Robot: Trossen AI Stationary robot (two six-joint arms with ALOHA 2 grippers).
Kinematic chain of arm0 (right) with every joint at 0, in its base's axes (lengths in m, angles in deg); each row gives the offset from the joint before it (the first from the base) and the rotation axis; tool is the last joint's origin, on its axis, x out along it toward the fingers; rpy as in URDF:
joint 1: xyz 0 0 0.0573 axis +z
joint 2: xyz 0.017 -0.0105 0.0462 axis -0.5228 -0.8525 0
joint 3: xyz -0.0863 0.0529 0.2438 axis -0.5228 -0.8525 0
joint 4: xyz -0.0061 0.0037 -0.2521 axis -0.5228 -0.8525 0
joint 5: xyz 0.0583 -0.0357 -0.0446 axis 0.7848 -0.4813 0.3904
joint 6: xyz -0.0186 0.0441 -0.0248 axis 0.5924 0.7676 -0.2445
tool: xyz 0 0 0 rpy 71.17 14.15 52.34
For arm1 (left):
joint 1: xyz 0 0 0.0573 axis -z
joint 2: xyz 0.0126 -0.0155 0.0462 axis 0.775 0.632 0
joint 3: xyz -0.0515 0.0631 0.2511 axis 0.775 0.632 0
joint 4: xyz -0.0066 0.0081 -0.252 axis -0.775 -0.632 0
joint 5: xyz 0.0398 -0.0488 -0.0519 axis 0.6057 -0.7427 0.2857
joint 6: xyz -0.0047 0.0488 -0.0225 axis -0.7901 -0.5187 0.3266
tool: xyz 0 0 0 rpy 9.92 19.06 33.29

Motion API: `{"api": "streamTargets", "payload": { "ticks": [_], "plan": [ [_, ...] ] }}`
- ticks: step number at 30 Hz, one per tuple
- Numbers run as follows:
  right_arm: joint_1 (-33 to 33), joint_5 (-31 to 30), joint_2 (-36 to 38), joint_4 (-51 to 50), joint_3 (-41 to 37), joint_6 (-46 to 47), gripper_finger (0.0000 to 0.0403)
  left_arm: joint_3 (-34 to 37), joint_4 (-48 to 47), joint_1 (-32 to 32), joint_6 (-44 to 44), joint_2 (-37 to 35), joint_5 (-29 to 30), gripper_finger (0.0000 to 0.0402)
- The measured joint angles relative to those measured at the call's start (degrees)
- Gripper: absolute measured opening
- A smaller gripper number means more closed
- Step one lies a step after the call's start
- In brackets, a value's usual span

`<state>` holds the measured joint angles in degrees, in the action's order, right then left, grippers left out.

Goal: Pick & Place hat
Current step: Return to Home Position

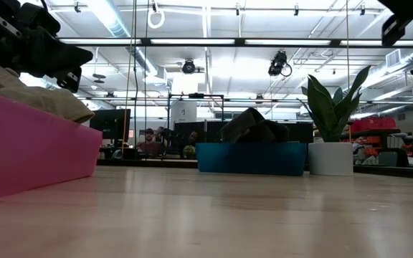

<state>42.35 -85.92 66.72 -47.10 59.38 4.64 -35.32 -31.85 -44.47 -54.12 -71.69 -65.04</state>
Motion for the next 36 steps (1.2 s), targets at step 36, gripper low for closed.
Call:
{"api": "streamTargets", "payload": {
  "ticks": [36],
  "plan": [
    [-6.38,9.30,0.74,25.76,-20.29,-1.02,0.0001,0.04,0.97,-0.04,0.01,0.74,0.02,0.0007]
  ]
}}
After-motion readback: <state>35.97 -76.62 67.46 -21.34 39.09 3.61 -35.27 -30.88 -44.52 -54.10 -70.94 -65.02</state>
